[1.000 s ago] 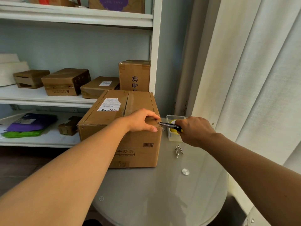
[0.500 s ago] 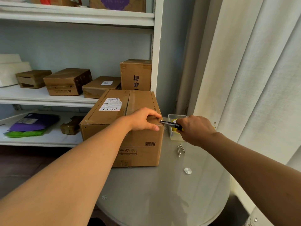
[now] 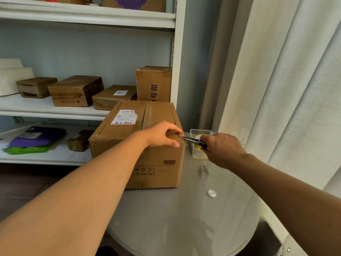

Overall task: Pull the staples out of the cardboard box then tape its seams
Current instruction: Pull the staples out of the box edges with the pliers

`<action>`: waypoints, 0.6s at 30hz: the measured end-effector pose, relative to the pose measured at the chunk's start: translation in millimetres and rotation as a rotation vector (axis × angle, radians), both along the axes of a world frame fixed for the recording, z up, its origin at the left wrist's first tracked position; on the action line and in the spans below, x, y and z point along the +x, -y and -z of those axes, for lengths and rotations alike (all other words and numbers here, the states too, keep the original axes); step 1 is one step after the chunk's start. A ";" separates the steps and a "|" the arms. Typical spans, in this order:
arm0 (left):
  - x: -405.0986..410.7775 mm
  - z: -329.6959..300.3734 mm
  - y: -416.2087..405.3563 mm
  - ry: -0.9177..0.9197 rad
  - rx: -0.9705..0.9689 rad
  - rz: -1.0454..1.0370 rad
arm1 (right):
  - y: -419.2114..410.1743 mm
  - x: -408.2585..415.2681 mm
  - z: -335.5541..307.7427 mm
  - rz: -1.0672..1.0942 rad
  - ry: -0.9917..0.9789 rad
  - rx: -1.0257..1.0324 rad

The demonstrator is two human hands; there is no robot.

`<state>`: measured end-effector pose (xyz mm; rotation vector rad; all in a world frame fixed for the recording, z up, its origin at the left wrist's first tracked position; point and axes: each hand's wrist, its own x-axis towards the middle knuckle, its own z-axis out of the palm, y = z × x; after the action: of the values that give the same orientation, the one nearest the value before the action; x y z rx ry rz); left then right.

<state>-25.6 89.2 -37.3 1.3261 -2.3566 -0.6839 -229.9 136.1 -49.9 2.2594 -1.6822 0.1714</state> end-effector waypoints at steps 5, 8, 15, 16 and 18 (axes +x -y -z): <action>0.2 -0.6 -1.1 -0.003 -0.003 -0.005 | -5.8 5.7 12.4 0.066 0.178 0.016; -0.5 -1.2 -1.9 0.001 -0.003 -0.011 | -3.7 8.9 14.2 0.077 0.158 -0.002; 0.6 -1.6 -1.5 0.004 0.002 -0.002 | 2.0 -1.2 2.0 0.008 0.047 -0.013; 0.3 -1.3 -1.8 0.006 0.001 -0.002 | 0.7 -0.8 3.0 0.004 0.038 -0.016; -0.2 -0.7 -1.2 0.004 -0.001 -0.005 | -1.5 0.1 4.5 0.002 0.032 -0.033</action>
<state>-25.8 90.4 -36.6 1.3339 -2.3552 -0.6796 -229.8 137.6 -54.5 2.2423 -1.6859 0.2341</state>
